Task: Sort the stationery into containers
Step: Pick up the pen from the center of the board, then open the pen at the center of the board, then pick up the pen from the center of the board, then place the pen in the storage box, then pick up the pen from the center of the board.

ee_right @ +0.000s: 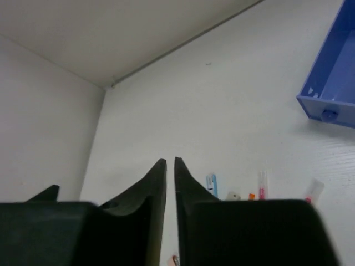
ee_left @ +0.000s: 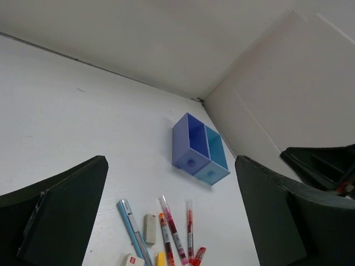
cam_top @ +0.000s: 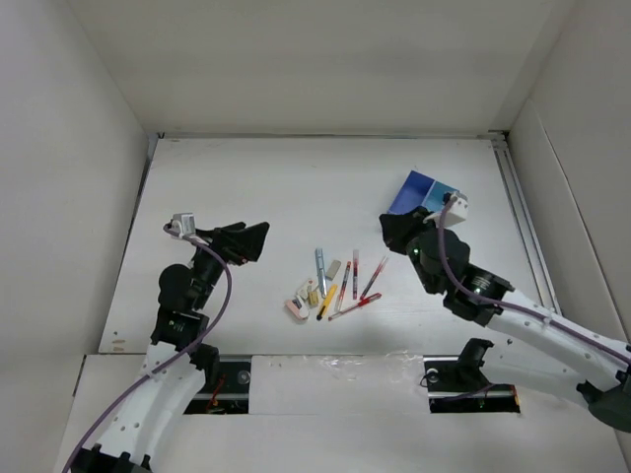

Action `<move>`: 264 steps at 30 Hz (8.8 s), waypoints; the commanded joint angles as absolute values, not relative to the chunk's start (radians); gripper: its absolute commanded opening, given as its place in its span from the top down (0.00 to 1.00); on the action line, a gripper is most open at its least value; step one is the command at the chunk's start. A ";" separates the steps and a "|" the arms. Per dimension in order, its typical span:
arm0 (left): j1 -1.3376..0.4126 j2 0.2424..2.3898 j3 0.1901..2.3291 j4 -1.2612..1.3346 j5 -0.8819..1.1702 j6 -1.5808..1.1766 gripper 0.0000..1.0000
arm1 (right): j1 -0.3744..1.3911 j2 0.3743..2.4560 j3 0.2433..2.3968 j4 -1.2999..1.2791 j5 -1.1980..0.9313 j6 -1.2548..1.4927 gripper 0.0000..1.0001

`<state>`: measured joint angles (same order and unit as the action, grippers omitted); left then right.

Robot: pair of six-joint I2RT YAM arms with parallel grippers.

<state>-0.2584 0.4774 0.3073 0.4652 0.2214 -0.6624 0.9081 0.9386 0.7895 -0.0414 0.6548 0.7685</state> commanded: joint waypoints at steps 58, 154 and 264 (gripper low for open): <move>-0.288 0.594 0.344 0.459 0.195 -0.612 0.46 | 0.769 1.624 0.838 -0.350 0.520 1.279 0.67; -0.316 0.588 0.334 0.479 0.215 -0.621 0.46 | 0.965 1.345 0.755 -0.542 0.371 1.328 0.40; -0.328 0.606 0.334 0.480 0.218 -0.621 0.46 | 0.842 1.676 1.129 -0.353 0.561 0.913 0.62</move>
<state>-0.3256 0.6243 0.3187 0.4301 0.2031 -0.6189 0.8364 1.6371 1.1286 -0.3546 0.5522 0.8680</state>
